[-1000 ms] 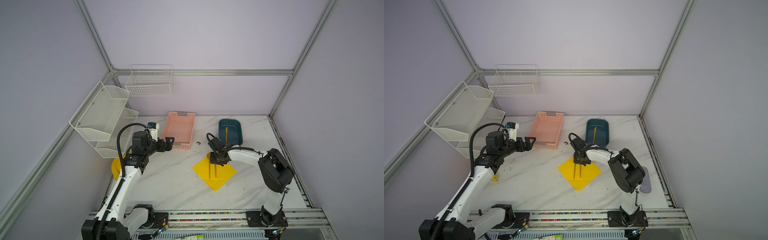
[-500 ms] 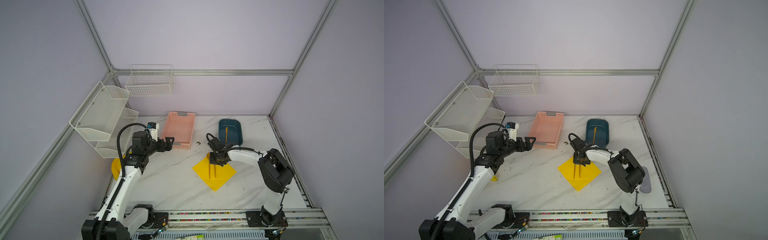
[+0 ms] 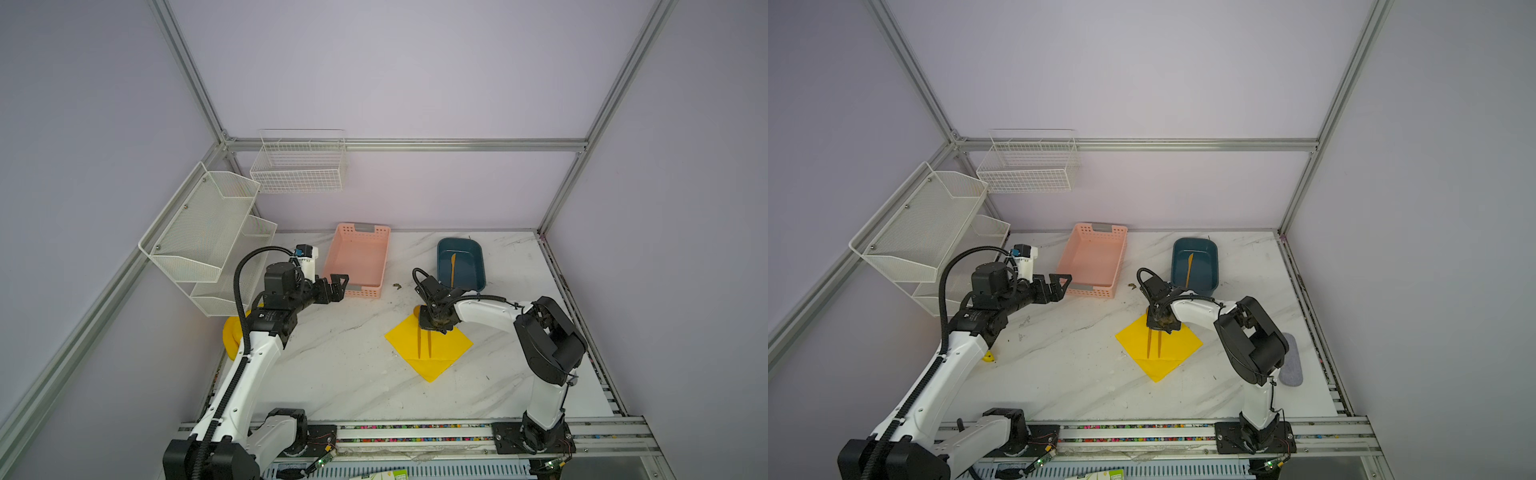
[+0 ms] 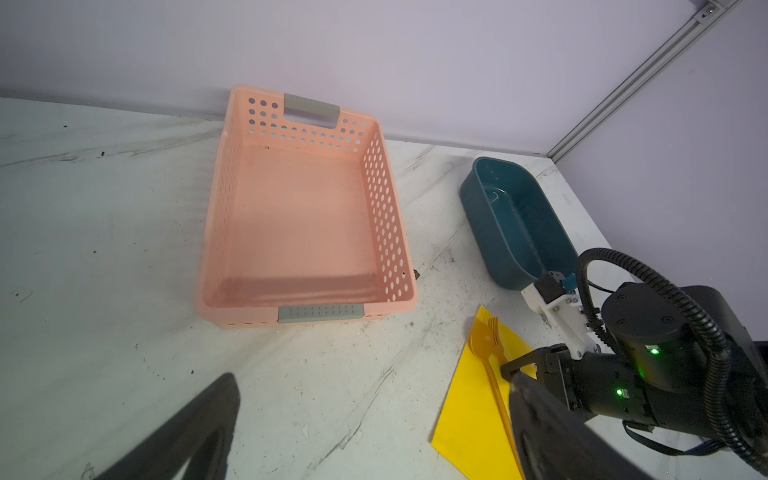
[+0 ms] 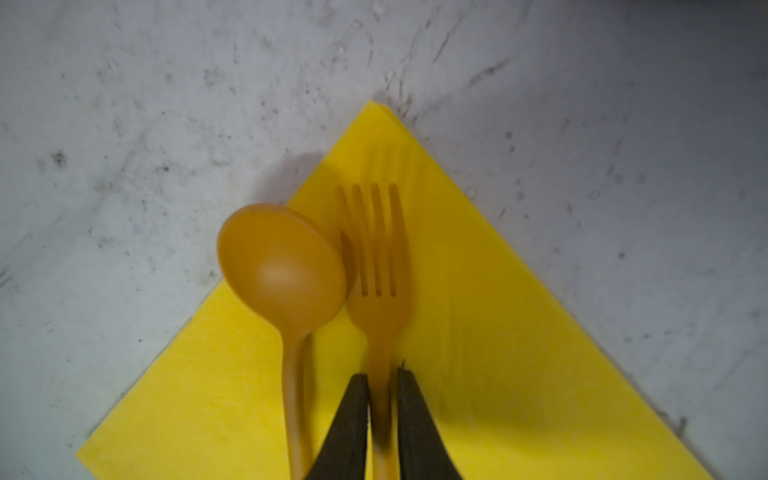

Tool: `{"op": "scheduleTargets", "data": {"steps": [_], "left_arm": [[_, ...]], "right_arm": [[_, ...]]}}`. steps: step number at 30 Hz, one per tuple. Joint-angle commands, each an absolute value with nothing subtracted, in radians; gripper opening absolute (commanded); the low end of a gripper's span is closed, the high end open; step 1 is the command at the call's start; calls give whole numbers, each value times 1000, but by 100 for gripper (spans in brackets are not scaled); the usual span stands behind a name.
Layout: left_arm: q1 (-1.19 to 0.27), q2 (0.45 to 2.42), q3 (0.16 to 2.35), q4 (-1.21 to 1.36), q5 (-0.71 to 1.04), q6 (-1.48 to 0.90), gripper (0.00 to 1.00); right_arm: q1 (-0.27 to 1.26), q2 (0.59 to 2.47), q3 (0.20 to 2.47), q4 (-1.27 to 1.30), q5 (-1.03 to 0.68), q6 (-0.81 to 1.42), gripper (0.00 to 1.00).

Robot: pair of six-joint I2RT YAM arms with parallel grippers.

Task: Place the utensils on the paper napkin and roll it up
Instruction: 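Lower the fork onto the napkin beside the spoon with the right gripper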

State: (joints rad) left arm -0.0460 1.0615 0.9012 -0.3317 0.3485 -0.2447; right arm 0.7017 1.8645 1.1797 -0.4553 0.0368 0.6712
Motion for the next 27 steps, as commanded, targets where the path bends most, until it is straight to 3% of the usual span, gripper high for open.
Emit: {"op": "scheduleTargets", "data": {"steps": [1,27], "left_arm": [[-35,1049,873,-316,365,-245,100],[-31,1049,874,-311,376,-252,100]], "right_arm": [[711,1852,1154,-458,46,707,18],[729,1845,1150,-472,46,735,15]]}}
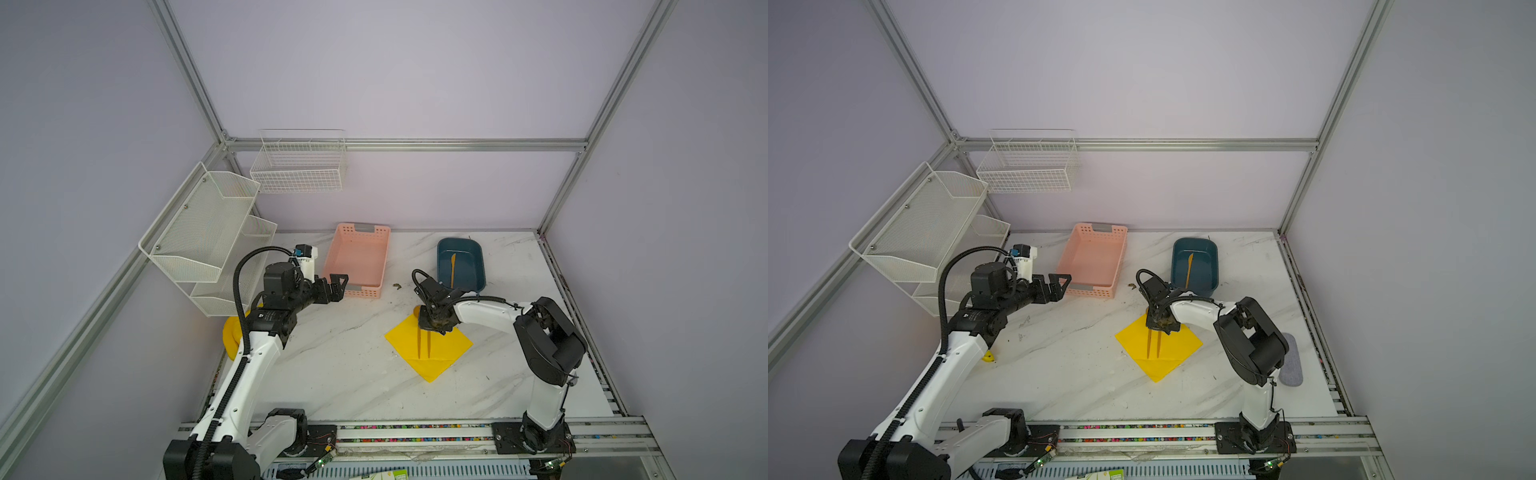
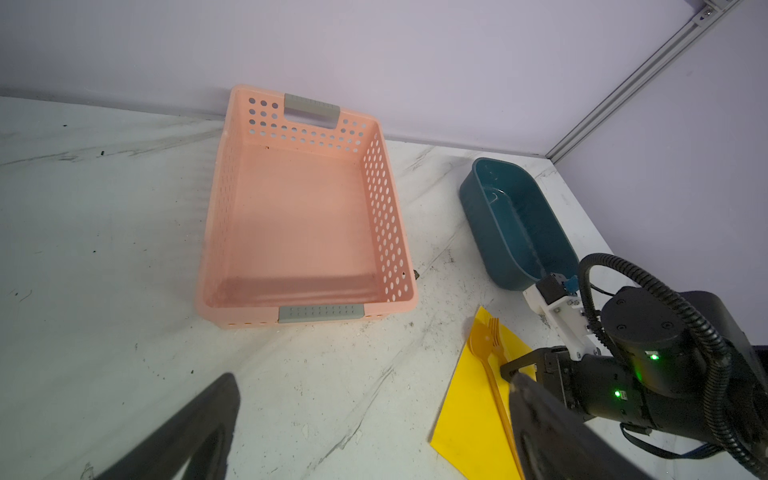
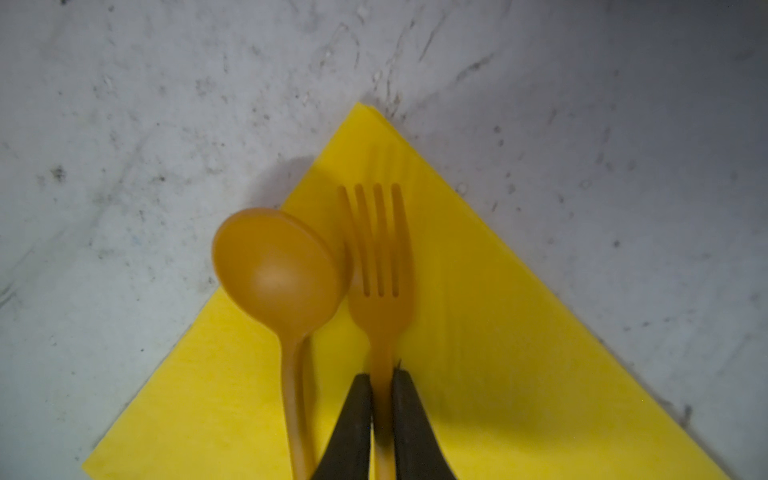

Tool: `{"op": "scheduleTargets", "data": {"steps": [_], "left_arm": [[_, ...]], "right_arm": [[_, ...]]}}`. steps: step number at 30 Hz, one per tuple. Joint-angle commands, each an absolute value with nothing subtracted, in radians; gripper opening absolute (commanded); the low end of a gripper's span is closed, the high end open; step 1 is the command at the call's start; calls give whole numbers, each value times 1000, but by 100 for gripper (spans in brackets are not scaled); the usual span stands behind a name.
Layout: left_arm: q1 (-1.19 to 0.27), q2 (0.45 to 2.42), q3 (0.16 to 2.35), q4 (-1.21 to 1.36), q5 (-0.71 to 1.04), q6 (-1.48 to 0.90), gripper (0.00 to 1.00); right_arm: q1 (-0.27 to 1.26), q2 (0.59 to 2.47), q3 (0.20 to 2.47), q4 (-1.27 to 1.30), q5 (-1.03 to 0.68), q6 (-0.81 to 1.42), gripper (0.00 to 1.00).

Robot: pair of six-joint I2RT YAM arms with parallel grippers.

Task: Place the utensils on the paper napkin and roll it up
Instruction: 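Lower the fork onto the napkin beside the spoon with the right gripper, then open the right gripper and lift it off the fork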

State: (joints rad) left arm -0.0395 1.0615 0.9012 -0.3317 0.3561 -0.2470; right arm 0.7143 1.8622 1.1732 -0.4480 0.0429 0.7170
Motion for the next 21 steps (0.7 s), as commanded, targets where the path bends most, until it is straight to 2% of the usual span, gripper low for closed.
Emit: {"op": "scheduleTargets", "data": {"steps": [1,9,21], "left_arm": [[-31,1049,873,-311,377,-252,100],[-30,1051,873,-309,379,-253,100],[-29,1051,872,-307,383,-255,100]], "right_arm": [[730,1846,1149,-472,46,735,15],[733,1855,1151,-477,51,730,15],[735,1829,1172,-504,69,728,20]]}}
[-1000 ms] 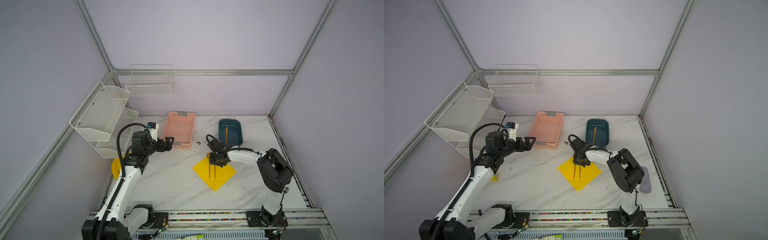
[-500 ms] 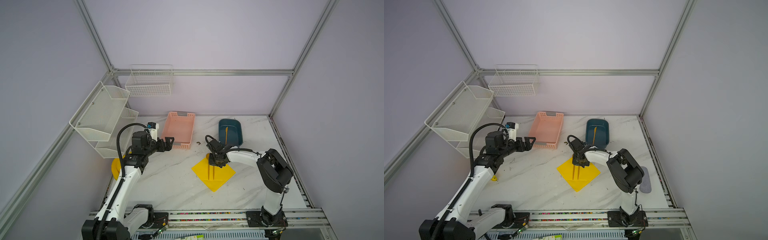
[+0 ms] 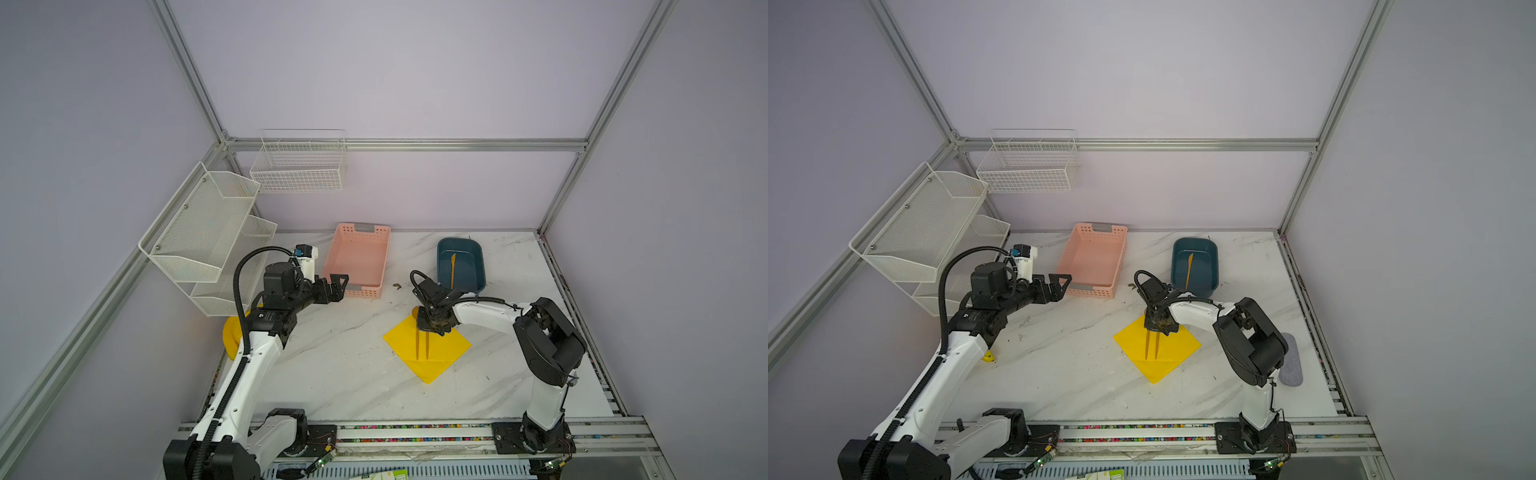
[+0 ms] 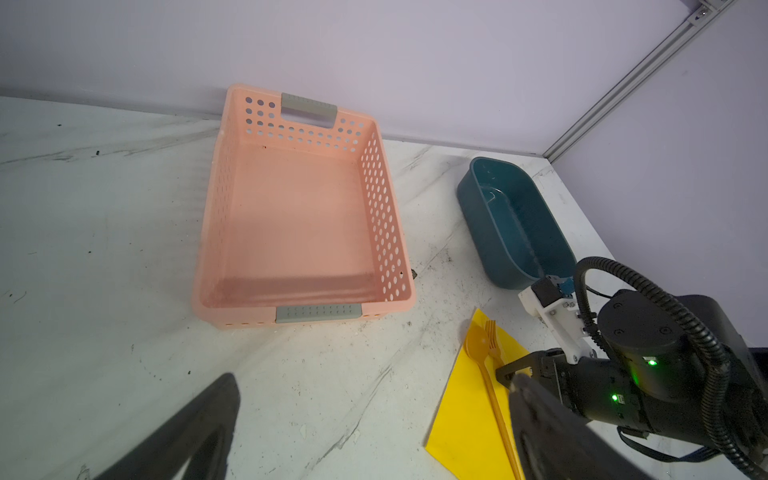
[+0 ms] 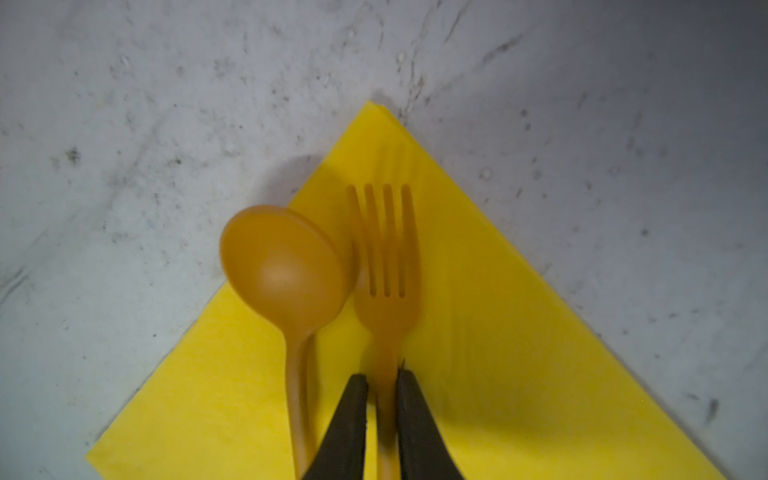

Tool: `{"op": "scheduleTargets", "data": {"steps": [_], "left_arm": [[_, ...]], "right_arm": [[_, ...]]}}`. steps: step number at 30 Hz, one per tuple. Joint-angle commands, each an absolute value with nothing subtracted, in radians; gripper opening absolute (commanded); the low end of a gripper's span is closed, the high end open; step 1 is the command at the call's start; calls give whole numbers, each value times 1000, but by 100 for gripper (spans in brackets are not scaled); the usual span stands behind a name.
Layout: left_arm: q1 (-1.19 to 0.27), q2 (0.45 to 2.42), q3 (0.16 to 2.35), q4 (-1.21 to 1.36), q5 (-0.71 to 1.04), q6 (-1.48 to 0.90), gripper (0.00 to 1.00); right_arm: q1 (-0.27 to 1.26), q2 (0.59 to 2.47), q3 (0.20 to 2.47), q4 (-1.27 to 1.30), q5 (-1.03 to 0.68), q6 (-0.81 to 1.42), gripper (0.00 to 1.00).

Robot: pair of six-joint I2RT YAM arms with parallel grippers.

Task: Place the utensils on the paper napkin and roll it up
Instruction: 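Open the right gripper and lift it off the fork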

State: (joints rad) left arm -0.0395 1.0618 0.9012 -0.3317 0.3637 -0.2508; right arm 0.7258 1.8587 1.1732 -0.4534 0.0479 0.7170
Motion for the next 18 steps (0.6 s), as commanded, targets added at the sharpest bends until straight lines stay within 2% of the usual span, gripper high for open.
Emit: {"op": "scheduleTargets", "data": {"steps": [1,18], "left_arm": [[-29,1051,873,-307,383,-255,100],[-27,1053,870,-303,385,-253,100]], "right_arm": [[735,1823,1173,-507,70,730,21],[736,1756,1239,-594,99,725,23]]}}
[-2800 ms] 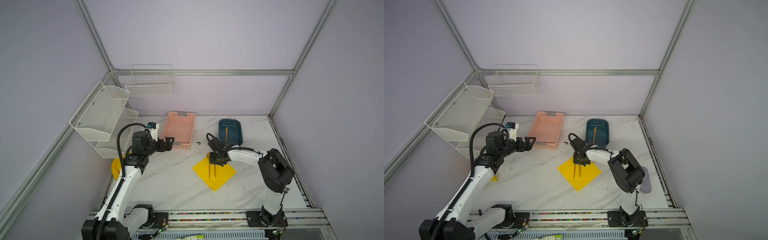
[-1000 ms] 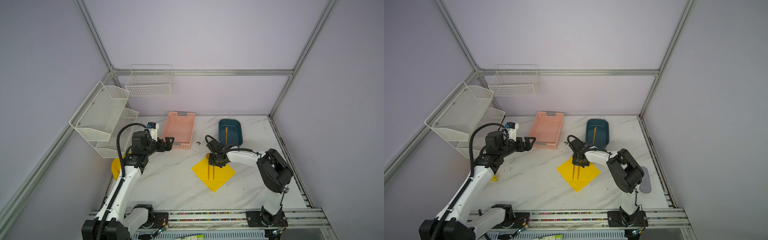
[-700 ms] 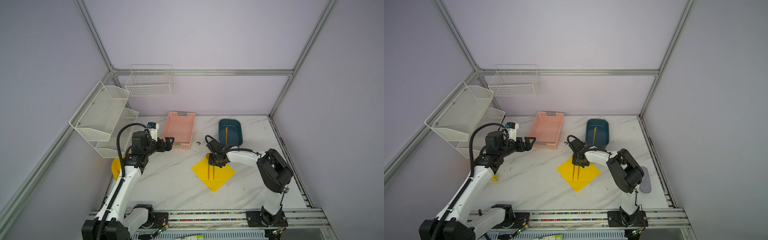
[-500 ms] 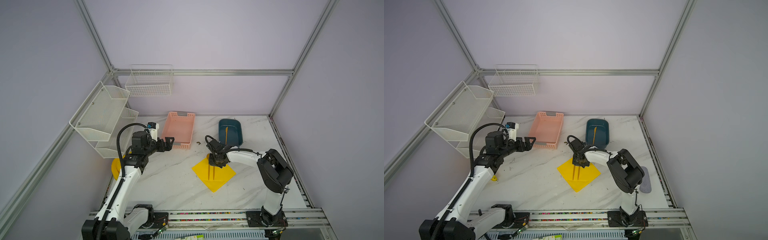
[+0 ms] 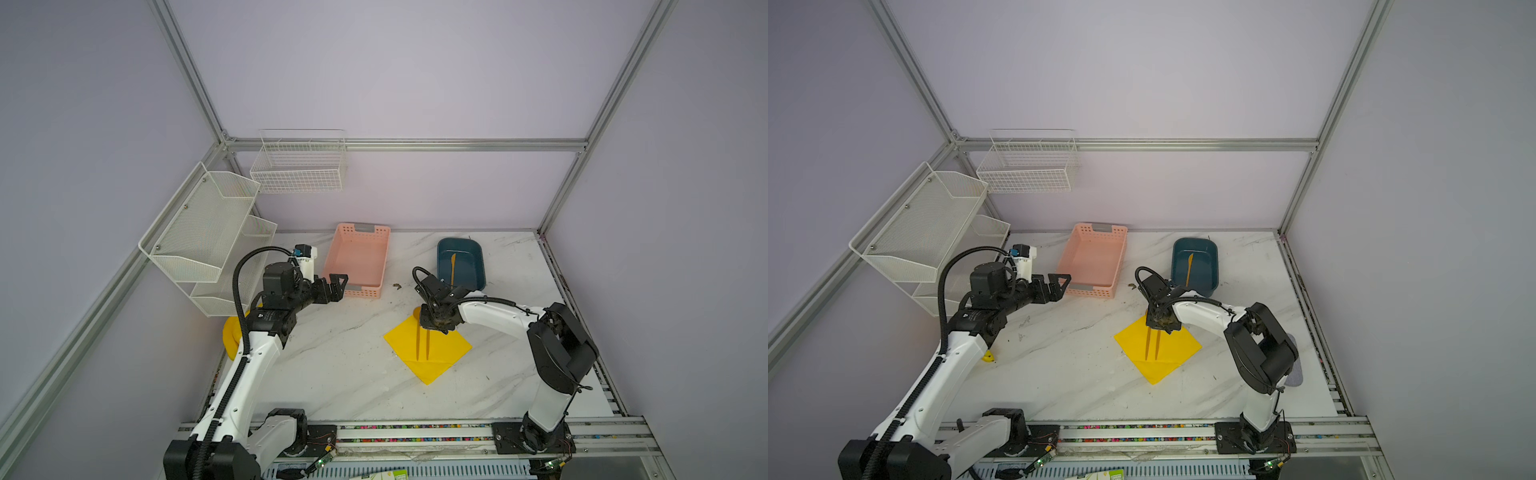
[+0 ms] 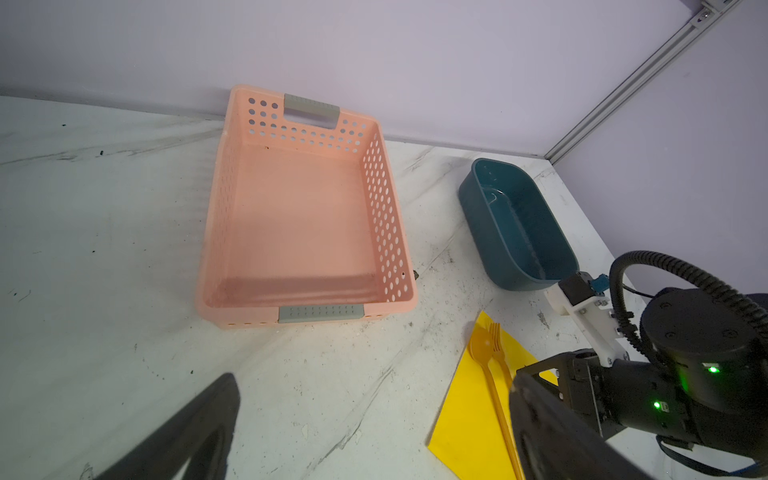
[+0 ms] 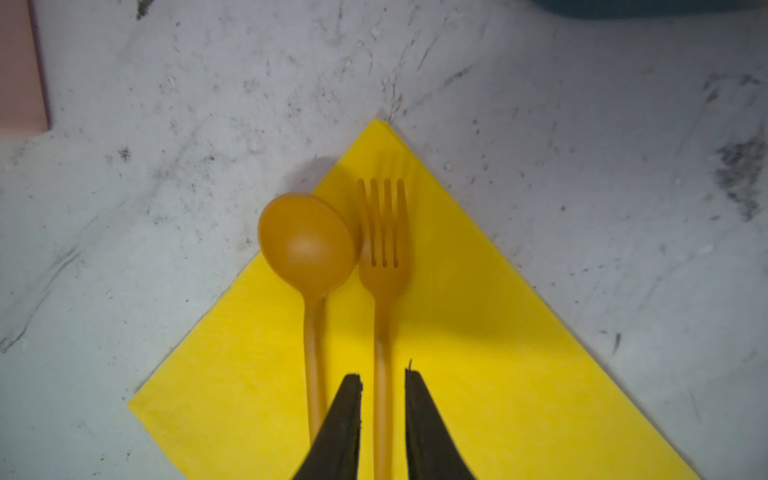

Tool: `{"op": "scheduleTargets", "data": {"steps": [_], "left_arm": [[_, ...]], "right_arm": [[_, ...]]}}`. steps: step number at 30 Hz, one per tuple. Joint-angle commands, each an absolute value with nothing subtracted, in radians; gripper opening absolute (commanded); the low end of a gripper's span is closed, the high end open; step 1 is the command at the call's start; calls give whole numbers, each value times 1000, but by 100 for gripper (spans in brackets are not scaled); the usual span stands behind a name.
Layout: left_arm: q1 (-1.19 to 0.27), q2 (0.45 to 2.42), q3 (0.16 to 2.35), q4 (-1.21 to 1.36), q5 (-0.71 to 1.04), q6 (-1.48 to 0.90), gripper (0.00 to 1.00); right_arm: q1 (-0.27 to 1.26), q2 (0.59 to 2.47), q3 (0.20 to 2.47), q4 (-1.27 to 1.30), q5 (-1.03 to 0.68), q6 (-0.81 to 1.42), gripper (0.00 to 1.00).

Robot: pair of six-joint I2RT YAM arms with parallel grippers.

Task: Place the utensils on the paper napkin and roll it up
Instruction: 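Open the right gripper and lift it off the fork, then move the right gripper back over the teal tray toward the knife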

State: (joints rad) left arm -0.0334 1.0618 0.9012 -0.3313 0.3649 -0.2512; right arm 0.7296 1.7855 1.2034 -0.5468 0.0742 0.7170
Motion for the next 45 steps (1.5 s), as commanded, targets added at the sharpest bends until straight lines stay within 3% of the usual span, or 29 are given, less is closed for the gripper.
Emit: {"op": "scheduleTargets", "data": {"steps": [1,13,28,45], "left_arm": [[-27,1055,871,-304,385,-253,100],[-25,1089,874,-304,383,-249,100],[-17,1156,899,-332,303,-220,100],[-8,1225,916,-321,305,-193,100]], "right_arm": [[736,1760,1248,-599,95,724,23],[685,1828,1395,-644,98,622,24],[450,1905,1588,-735,44,425,24],[298,2199,1894,-844,27,366,24]]}}
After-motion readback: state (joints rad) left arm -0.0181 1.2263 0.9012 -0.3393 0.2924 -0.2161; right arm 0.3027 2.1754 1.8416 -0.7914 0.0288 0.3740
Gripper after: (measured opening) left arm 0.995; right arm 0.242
